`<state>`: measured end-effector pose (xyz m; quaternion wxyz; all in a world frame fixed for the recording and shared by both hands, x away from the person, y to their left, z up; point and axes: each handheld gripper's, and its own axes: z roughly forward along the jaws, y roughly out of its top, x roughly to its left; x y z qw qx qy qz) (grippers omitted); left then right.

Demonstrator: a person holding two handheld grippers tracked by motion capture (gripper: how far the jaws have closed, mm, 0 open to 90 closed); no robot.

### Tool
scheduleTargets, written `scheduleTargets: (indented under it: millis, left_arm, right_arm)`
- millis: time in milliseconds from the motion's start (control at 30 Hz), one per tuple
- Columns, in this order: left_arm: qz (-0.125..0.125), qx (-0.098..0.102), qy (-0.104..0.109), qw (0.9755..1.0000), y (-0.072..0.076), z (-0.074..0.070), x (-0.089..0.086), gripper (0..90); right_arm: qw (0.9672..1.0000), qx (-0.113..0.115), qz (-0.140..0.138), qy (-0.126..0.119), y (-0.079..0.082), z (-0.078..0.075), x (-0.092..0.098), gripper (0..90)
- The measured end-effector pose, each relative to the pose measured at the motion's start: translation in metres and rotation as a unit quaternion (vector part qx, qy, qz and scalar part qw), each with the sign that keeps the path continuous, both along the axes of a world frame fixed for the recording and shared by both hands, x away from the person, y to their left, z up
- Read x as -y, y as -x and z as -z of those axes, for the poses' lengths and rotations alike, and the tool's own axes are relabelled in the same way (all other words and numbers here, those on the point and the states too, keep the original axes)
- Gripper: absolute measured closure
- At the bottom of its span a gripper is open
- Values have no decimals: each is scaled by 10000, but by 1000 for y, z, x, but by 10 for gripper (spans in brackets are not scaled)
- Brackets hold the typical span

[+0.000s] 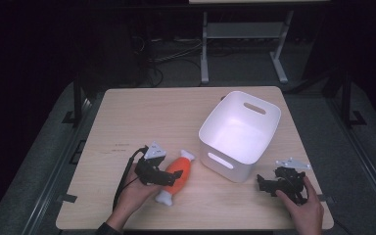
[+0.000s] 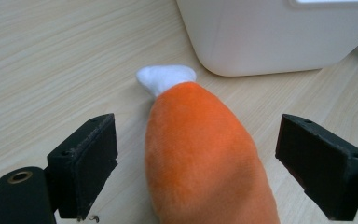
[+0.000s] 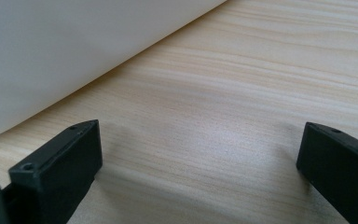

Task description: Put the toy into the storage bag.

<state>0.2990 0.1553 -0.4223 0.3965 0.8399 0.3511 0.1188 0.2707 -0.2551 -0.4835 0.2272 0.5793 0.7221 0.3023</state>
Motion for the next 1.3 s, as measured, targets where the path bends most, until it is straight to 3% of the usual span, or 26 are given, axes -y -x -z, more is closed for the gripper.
scheduleTargets:
  millis: [533, 967, 1300]
  left_arm:
    - [-71, 1, -382, 9992, 2, 12, 21, 119]
    - [-93, 12, -682, 9976, 3, 24, 26, 119]
    - [-61, -115, -838, 9964, 2, 30, 27, 119]
  right_arm:
    - [10000, -1, 0, 0, 0, 0, 0, 0]
    - [10000, -1, 0, 0, 0, 0, 0, 0]
    - [10000, -1, 0, 1, 0, 0, 0, 0]
